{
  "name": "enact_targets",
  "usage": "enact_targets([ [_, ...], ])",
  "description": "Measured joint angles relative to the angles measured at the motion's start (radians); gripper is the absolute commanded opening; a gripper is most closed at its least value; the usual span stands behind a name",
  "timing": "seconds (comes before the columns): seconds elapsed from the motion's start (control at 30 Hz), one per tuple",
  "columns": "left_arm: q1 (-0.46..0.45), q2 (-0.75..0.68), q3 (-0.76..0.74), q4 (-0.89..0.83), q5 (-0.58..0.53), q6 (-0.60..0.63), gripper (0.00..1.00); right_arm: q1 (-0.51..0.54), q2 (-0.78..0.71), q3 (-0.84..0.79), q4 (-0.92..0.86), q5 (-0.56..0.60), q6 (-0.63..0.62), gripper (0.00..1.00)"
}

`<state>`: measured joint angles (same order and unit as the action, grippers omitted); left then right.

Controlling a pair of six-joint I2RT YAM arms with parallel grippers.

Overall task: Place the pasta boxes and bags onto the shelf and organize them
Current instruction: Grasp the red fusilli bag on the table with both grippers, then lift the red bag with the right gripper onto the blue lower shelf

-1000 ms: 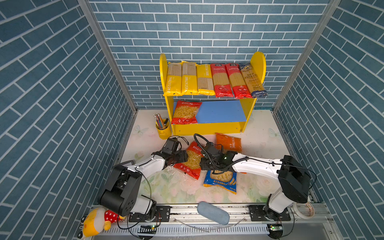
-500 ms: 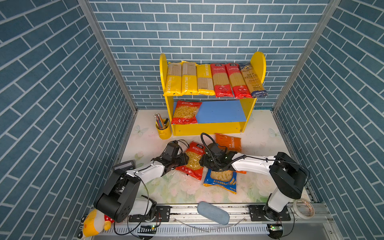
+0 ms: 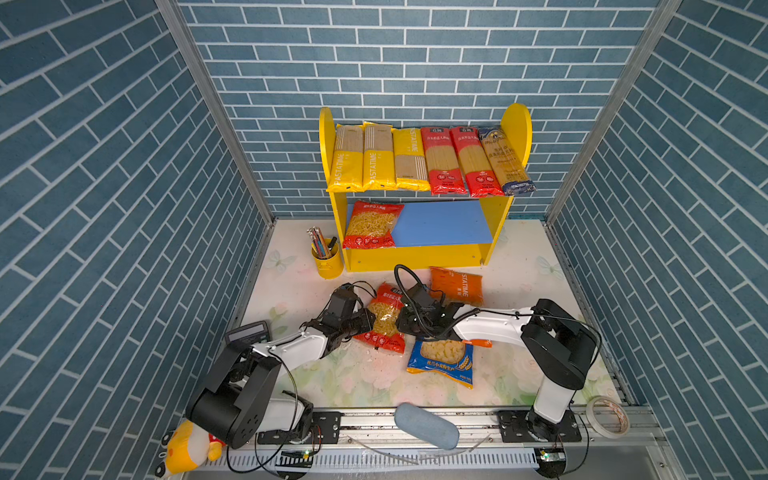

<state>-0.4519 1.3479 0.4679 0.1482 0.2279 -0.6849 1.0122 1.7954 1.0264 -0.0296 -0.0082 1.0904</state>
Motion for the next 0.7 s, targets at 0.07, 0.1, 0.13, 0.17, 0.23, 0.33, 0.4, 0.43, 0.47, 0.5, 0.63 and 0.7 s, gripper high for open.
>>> enact_targets([
  [0.07, 0.000, -0.018, -0.001, -0.024, -0.003, -0.001, 0.34, 0.006, 0.000, 0.008, -0.005, 0.005, -0.026, 0.09],
  [0.1, 0.000, -0.031, -0.002, -0.039, -0.006, -0.002, 0.35, 0.010, -0.001, 0.013, -0.007, 0.005, -0.044, 0.07],
  [0.13, 0.000, -0.049, -0.002, -0.062, -0.008, -0.001, 0.37, 0.014, -0.003, 0.015, -0.011, 0.005, -0.064, 0.04],
  [0.17, -0.001, -0.064, -0.003, -0.081, -0.011, -0.002, 0.38, 0.018, -0.006, 0.018, -0.017, 0.005, -0.080, 0.02],
  [0.23, -0.003, -0.108, -0.003, -0.131, -0.021, 0.000, 0.42, 0.028, -0.021, 0.024, -0.041, 0.002, -0.126, 0.00],
  [0.33, -0.003, -0.181, -0.001, -0.200, -0.037, -0.001, 0.45, 0.037, -0.061, 0.026, -0.068, -0.005, -0.209, 0.00],
  [0.4, -0.002, -0.244, 0.005, -0.248, -0.048, 0.000, 0.47, 0.037, -0.103, 0.026, -0.089, -0.005, -0.282, 0.00],
  [0.43, -0.002, -0.267, 0.009, -0.266, -0.051, 0.000, 0.47, 0.040, -0.125, 0.026, -0.099, -0.004, -0.317, 0.00],
  [0.47, 0.001, -0.298, 0.016, -0.290, -0.059, 0.002, 0.48, 0.041, -0.152, 0.026, -0.114, 0.000, -0.359, 0.00],
  [0.5, 0.001, -0.328, 0.024, -0.313, -0.063, 0.003, 0.48, 0.042, -0.179, 0.026, -0.130, 0.004, -0.397, 0.00],
  [0.63, 0.002, -0.404, 0.049, -0.369, -0.074, 0.005, 0.50, 0.039, -0.285, 0.026, -0.181, 0.050, -0.543, 0.00],
  [0.7, 0.002, -0.420, 0.058, -0.378, -0.073, 0.007, 0.51, 0.031, -0.341, 0.026, -0.185, 0.079, -0.619, 0.00],
])
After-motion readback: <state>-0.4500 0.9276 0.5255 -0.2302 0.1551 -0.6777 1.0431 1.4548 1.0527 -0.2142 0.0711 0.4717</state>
